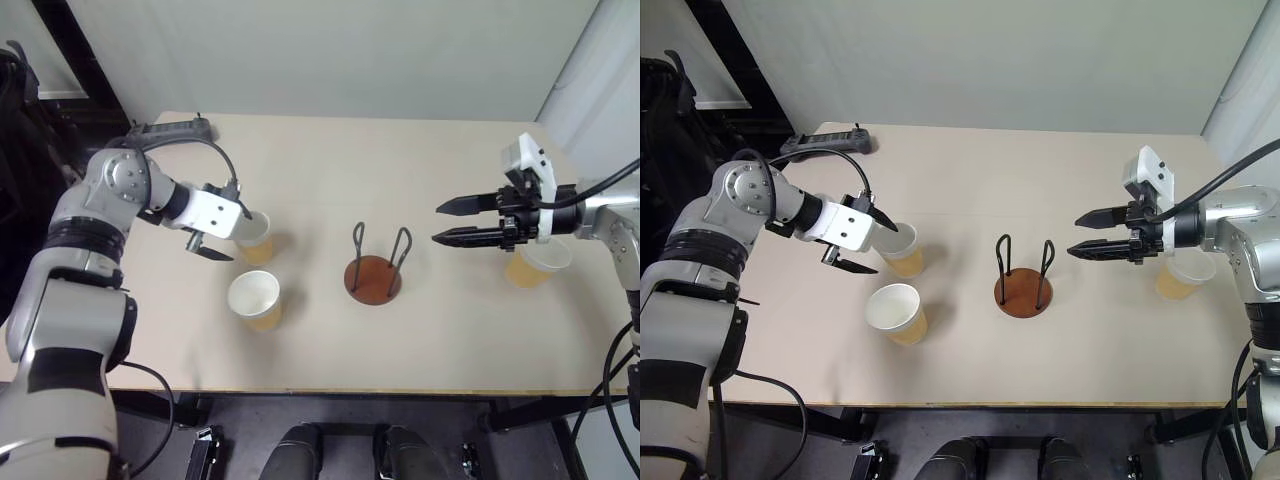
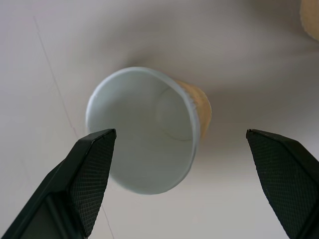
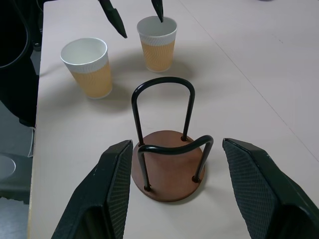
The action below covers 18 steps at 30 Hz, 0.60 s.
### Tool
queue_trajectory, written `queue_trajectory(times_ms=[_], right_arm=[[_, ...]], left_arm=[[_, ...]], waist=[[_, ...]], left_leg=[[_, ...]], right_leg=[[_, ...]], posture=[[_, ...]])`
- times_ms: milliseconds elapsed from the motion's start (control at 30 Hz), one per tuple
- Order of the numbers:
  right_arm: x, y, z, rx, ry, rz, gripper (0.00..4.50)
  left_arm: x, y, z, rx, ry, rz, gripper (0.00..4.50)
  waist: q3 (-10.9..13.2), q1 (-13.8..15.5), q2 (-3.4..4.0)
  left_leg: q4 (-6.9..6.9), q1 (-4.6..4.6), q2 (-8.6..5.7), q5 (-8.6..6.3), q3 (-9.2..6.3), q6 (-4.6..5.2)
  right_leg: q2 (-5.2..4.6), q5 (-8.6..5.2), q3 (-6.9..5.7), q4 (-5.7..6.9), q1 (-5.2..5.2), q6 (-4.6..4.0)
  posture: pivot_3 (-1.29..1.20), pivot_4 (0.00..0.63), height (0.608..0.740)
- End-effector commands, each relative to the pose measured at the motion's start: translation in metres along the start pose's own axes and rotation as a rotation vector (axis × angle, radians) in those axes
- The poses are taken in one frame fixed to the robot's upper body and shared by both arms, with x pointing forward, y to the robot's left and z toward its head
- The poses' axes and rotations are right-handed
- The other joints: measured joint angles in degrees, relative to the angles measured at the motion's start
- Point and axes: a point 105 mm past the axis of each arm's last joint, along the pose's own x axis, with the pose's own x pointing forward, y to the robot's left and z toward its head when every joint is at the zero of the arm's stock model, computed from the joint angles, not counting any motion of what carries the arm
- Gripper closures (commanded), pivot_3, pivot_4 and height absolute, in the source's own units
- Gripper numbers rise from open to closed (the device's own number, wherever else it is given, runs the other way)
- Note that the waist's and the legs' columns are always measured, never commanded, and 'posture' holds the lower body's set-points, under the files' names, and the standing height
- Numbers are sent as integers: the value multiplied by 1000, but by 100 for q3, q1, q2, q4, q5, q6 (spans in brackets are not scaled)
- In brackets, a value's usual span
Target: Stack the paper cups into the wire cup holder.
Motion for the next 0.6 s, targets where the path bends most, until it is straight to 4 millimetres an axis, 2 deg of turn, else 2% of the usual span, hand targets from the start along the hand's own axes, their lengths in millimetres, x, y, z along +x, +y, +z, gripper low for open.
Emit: queue_trajectory(times_ms=[33, 367, 600], right_arm=[[-6, 1, 11, -42, -18, -16, 1596], [-6, 2, 11, -38, -20, -16, 1596], [-7, 2, 10, -34, -20, -18, 1596]], left_arm=[[0, 1, -1, 13, 13, 15, 0], [4, -3, -5, -12, 23, -1, 0], [6, 1, -6, -23, 28, 47, 0]], waist=[[0, 1, 0], [0, 1, 0], [0, 2, 0]], left_leg=[[0, -1, 2, 0, -1, 0], [2, -1, -2, 2, 2, 1], [3, -1, -2, 4, 1, 1]], right_leg=[[-2, 1, 1, 0, 0, 0], [2, 5, 0, 1, 0, 0], [0, 6, 0, 0, 0, 1]], posture=[[0, 150, 740], [0, 150, 740], [0, 150, 740]])
